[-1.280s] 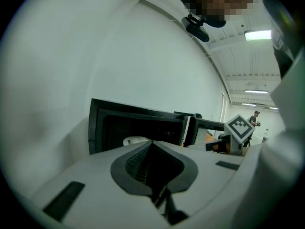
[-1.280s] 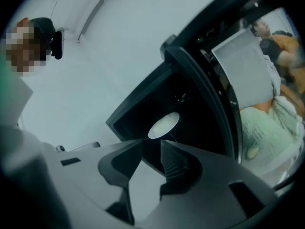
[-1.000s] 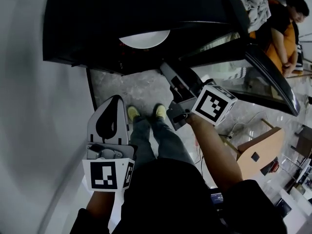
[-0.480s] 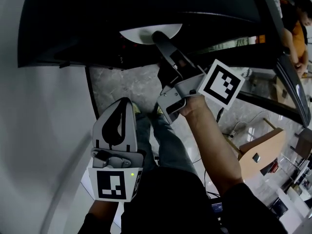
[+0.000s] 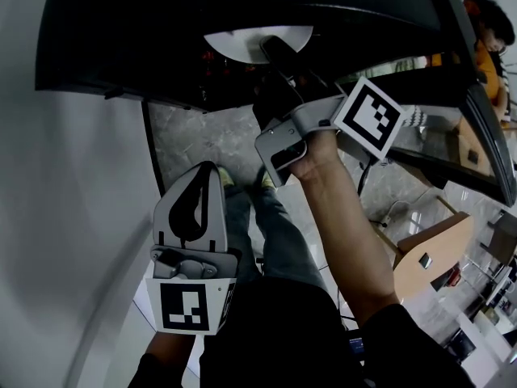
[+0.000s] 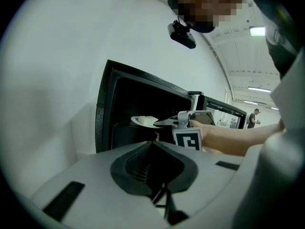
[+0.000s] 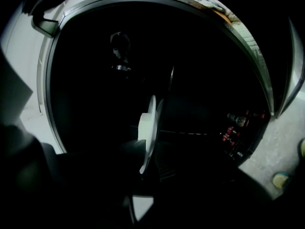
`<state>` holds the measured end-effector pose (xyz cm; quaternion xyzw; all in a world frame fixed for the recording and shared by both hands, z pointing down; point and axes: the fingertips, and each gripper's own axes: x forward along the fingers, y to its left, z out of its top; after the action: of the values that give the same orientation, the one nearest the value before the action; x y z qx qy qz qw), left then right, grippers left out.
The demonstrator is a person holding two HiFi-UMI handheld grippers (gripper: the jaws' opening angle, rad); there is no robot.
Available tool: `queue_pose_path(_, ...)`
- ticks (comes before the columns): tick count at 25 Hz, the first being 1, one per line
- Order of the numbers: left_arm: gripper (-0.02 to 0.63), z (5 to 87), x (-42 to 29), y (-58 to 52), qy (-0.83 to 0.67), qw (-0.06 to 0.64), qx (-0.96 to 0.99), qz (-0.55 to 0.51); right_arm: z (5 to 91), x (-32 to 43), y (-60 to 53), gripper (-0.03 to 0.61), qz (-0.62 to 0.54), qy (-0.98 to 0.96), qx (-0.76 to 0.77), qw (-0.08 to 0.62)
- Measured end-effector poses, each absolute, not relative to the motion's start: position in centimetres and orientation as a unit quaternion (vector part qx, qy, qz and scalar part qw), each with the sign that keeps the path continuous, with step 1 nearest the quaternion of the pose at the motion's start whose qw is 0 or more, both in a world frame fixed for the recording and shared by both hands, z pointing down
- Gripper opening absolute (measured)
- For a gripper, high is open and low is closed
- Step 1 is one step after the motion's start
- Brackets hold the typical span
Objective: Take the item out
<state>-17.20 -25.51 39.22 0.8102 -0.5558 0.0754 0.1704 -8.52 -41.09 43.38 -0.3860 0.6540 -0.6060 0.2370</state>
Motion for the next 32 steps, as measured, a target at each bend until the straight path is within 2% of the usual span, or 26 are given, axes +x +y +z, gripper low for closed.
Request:
queue_pose_path(7, 0.009, 39.0, -16.9, -24.3, -0.553, 0.166, 0.813, 0.074, 43.7, -8.5, -41.2, 0.065, -0.632, 0.622, -0.381, 0.262)
queue_pose_path(8, 0.009, 39.0, -16.8, -24.2, -0.553, 0.166, 0.813, 0.076, 43.7, -8.6, -41.3, 0.045, -0.634, 0.619, -0.381, 0.263)
queue_pose_path(13, 0.009, 39.7, -16.4, -23.0, -0.55, 0.206, 0.804, 0.087, 43.7, -8.4, -40.7, 0.028, -0.636, 0.615, -0.386, 0.26)
queue_pose_path(18, 0.009, 38.2, -17.1, -24.7, -0.55, 0.157, 0.816, 0.077, 43.0, -8.6, -40.9, 0.028, -0.636, 0.618, -0.381, 0.262)
queue_pose_path(25, 0.009, 36.4, -16.8, -24.9, -0.549, 0.146, 0.819, 0.078, 41.6, -8.1, -38.9, 0.028, -0.639, 0.627, -0.361, 0.261)
queue_pose_path(32, 0.009, 34.2, -15.3, -22.3, -0.549, 0.125, 0.822, 0.082, 41.0, -4.8, -31.7, 0.028, -0.644, 0.638, -0.36, 0.219)
